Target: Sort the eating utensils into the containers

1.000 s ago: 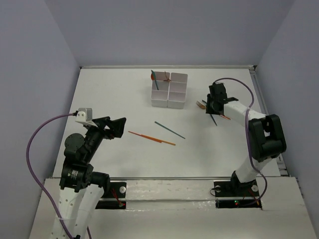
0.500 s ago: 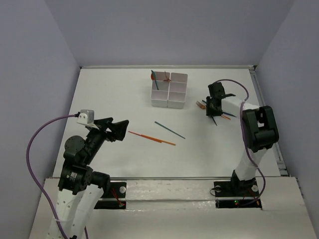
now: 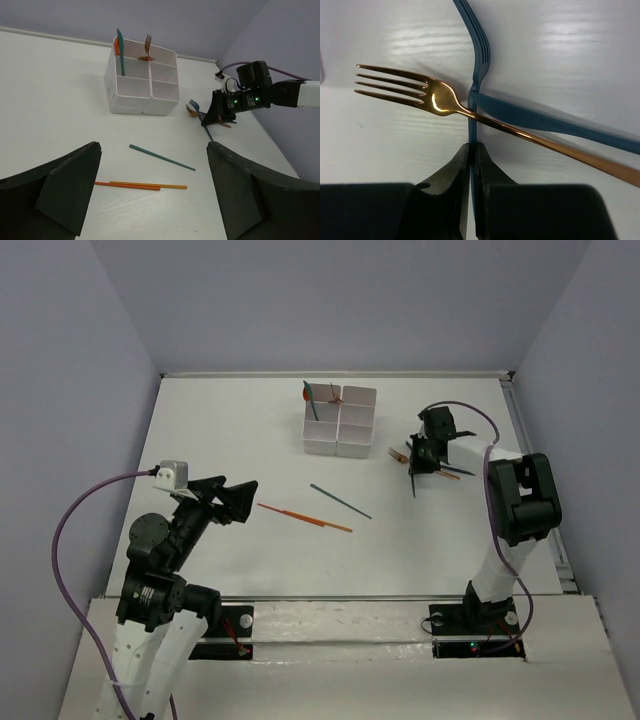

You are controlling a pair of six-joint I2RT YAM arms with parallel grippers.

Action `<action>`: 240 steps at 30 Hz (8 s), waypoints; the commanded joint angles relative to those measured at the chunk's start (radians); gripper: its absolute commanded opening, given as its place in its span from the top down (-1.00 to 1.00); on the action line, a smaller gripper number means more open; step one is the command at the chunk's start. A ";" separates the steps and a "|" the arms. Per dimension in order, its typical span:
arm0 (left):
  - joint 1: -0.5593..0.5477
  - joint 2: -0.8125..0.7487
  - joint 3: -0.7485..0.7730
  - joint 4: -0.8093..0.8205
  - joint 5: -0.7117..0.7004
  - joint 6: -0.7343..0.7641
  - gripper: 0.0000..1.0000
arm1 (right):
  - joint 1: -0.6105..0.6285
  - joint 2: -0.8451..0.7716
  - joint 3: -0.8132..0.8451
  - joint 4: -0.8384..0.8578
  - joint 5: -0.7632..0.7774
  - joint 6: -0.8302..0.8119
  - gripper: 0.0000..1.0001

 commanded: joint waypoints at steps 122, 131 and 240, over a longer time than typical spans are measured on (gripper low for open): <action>0.031 0.006 -0.005 0.056 0.031 0.020 -0.98 | 0.096 -0.277 -0.115 0.109 0.242 0.112 0.46; -0.012 -0.017 -0.003 0.053 0.024 0.020 -0.98 | 0.096 -0.182 -0.003 -0.147 0.304 -0.194 0.31; 0.072 0.071 -0.011 0.059 0.037 0.023 -0.98 | 0.303 0.171 0.468 1.147 0.256 -0.339 0.86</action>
